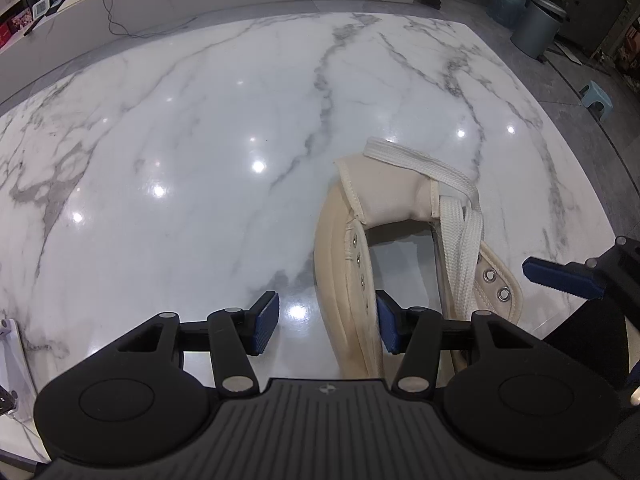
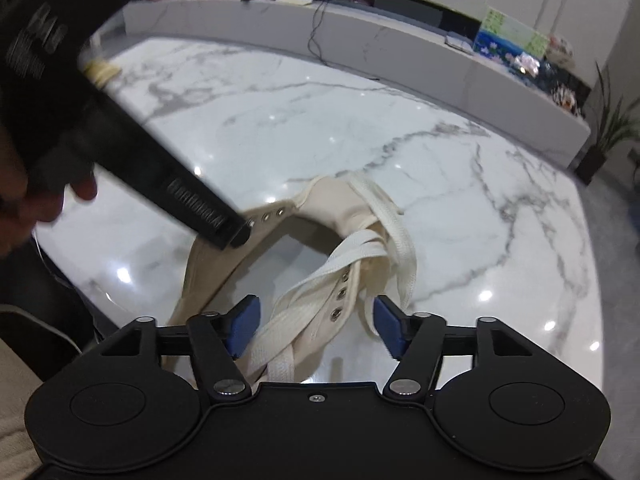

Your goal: Lace up shoes with both hands

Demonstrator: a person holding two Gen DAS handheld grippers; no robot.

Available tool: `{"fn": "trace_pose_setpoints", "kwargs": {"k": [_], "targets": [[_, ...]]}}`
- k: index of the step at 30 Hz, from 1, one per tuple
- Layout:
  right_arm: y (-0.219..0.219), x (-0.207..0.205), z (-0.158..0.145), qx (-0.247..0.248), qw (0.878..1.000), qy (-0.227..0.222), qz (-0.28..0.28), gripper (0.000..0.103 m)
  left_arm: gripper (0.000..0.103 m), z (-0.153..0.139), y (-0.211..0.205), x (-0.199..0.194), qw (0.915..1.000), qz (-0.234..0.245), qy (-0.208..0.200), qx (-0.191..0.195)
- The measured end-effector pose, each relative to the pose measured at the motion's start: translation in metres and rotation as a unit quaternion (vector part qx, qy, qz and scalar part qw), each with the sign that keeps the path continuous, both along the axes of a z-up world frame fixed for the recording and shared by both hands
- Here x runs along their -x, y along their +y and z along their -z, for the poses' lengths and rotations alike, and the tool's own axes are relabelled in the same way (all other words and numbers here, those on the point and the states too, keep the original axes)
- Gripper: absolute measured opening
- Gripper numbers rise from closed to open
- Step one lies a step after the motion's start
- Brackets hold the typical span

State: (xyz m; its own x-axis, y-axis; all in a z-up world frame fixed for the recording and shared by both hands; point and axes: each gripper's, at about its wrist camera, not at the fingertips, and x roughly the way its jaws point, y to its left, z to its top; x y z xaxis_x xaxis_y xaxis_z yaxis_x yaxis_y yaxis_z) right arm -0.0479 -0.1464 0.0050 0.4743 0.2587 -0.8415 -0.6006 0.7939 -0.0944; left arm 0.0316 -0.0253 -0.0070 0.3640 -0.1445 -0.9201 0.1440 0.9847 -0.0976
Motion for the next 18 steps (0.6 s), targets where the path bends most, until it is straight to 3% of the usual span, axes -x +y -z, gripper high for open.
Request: {"fn": "trace_pose_setpoints", "kwargs": {"k": [7, 8, 9, 12, 16, 18], "targets": [[0.007, 0.004, 0.016, 0.059, 0.998, -0.007, -0.011, 0.063, 0.053, 0.002, 0.003, 0.002, 1.0000, -0.001, -0.002, 0.000], [0.006, 0.004, 0.017, 0.063, 0.998, -0.008, -0.010, 0.057, 0.053, 0.002, 0.004, 0.002, 1.0000, -0.001, -0.002, 0.000], [0.004, 0.004, 0.017, 0.063, 0.998, -0.009, -0.010, 0.042, 0.053, 0.002, 0.004, 0.002, 1.0000, -0.002, -0.002, 0.000], [-0.005, 0.001, 0.012, 0.037, 0.999, 0.002, -0.007, 0.023, 0.054, 0.002, 0.005, 0.002, 1.0000, -0.002, -0.002, 0.000], [-0.015, 0.000, 0.002, 0.016, 1.000, 0.004, -0.005, 0.015, 0.055, 0.002, 0.005, 0.002, 1.0000, -0.004, -0.002, 0.000], [-0.021, -0.002, -0.005, 0.009, 1.000, -0.007, 0.005, 0.006, 0.055, 0.002, 0.005, 0.002, 1.0000, -0.005, -0.002, 0.000]]}}
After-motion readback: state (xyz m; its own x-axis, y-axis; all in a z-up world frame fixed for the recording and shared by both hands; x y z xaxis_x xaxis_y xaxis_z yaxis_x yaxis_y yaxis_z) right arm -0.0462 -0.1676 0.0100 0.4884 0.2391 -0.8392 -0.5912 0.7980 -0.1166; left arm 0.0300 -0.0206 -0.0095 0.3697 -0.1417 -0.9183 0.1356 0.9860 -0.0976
